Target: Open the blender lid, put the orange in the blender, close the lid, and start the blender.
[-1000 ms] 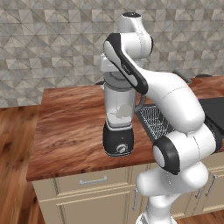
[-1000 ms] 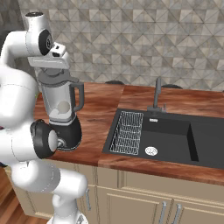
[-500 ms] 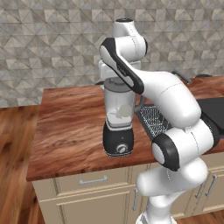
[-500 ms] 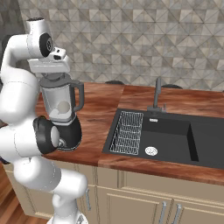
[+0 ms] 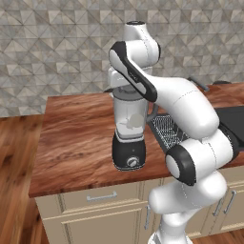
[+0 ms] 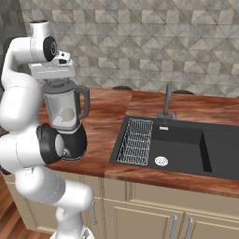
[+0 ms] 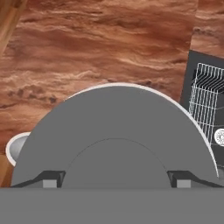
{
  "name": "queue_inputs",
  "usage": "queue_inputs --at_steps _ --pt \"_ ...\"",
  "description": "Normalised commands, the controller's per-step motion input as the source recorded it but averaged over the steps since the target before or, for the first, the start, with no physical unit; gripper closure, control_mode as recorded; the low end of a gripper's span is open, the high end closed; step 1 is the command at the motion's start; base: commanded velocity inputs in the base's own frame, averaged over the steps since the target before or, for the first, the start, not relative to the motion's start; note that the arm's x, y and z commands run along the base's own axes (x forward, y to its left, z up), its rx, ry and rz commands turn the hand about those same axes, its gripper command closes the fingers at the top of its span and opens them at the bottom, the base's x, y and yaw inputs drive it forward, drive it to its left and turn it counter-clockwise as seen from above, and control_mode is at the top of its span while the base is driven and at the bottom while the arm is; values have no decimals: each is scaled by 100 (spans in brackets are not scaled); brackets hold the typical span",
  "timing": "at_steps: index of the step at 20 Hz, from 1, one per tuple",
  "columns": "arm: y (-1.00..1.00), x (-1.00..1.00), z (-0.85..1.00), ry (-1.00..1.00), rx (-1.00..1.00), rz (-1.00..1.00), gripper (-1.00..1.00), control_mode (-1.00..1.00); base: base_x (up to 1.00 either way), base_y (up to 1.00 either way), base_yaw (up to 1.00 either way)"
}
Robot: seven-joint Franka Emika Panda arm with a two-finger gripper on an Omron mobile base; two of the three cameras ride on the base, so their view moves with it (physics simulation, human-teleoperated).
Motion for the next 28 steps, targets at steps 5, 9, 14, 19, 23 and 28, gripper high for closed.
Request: queue_inputs --at_steps 5,9,14,19,23,28 --pt "0 -11 -50 0 0 10 -100 -100 0 0 0" --pt "0 -12 -27 0 0 6 -100 -100 0 0 0" --pt "-3 0 -2 0 0 4 -100 -100 0 0 0" --pt "-5 0 0 0 0 2 -100 -100 0 0 0" --pt "0 0 7 -2 0 0 -100 -100 0 0 0" --pt "0 -1 33 -10 0 0 -100 -100 0 0 0"
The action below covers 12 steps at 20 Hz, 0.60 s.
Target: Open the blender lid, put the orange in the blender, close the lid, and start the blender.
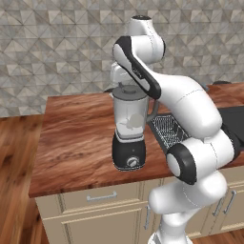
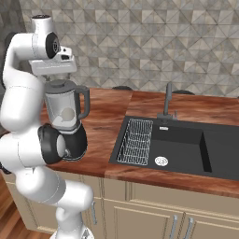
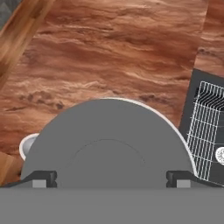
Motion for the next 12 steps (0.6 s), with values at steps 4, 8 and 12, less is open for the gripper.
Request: queue_inputs --at_steps 4,8,12 --pt "0 0 20 -10 0 0 -100 -100 0 0 0" --pt "1 -16 10 -10 0 0 -100 -100 0 0 0" --pt "0 -79 -2 -16 0 -15 -100 -100 0 0 0"
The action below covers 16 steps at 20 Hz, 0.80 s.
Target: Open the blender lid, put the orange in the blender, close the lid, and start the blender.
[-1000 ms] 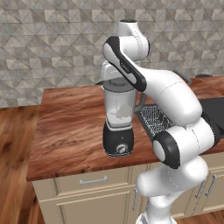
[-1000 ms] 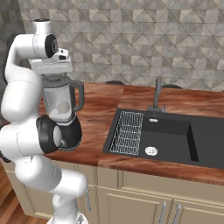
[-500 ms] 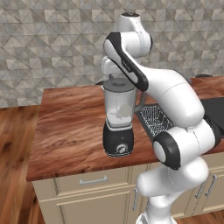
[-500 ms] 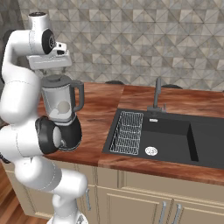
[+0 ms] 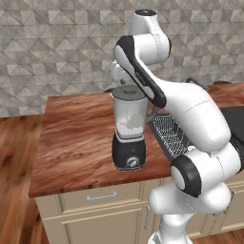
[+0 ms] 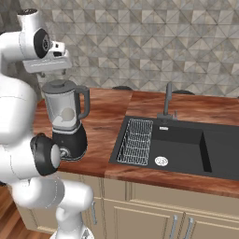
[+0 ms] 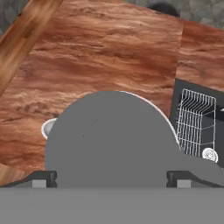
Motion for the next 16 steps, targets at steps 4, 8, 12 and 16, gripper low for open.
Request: queue_inputs --at_steps 4,8,12,16 --pt "0 -100 -18 -25 0 -27 -100 -100 0 0 0" --pt "0 -100 -32 -27 0 -32 -100 -100 0 0 0" --pt "1 -96 -48 -29 0 -38 -100 -100 0 0 0" --pt "1 -63 -64 -11 -4 -41 -100 -100 0 0 0"
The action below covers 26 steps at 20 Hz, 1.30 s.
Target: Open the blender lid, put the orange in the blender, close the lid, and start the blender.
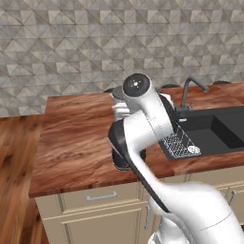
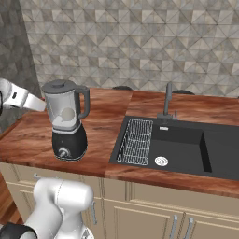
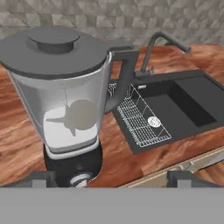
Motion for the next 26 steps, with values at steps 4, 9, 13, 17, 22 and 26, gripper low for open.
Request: queue_inputs --at_steps 4,9,13,17,22,26 --pt "0 -34 -74 -9 -9 -40 -100 -100 0 0 0" --pt "0 -6 -65 -4 -11 -41 -100 -100 0 0 0" --pt "0 0 -57 0 -10 -45 -100 -100 0 0 0" --pt "0 0 -47 -5 -6 -40 -100 -100 0 0 0" --pt "0 0 -36 -19 0 -12 -100 -100 0 0 0" --pt "0 0 -30 -17 0 0 -100 -100 0 0 0"
